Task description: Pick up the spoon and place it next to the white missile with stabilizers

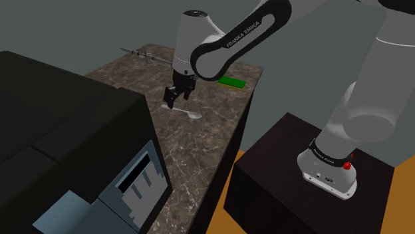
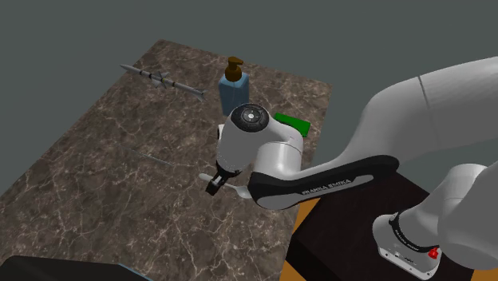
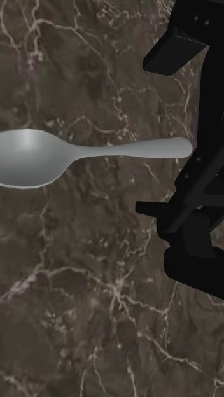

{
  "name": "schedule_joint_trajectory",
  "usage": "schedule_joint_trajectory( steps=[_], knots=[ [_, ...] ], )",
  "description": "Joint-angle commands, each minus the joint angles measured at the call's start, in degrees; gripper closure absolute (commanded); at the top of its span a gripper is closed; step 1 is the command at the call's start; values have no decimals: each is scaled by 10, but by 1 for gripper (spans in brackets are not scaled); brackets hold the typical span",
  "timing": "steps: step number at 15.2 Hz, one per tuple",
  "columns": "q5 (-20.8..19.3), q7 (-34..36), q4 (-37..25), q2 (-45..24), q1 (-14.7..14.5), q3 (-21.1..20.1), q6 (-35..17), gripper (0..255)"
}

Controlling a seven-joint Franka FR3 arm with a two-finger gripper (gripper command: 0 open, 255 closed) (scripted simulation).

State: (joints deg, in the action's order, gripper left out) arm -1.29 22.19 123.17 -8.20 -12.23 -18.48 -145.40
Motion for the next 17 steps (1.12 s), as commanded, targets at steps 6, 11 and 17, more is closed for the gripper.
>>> schedule_joint_trajectory(
  steps=[6,11,17],
  knots=[
    [-23,17,-1,-40,-8,6,-38,0],
    [-23,17,-1,-40,-8,6,-38,0],
    [-23,17,-1,-40,-8,6,-38,255]
  ],
)
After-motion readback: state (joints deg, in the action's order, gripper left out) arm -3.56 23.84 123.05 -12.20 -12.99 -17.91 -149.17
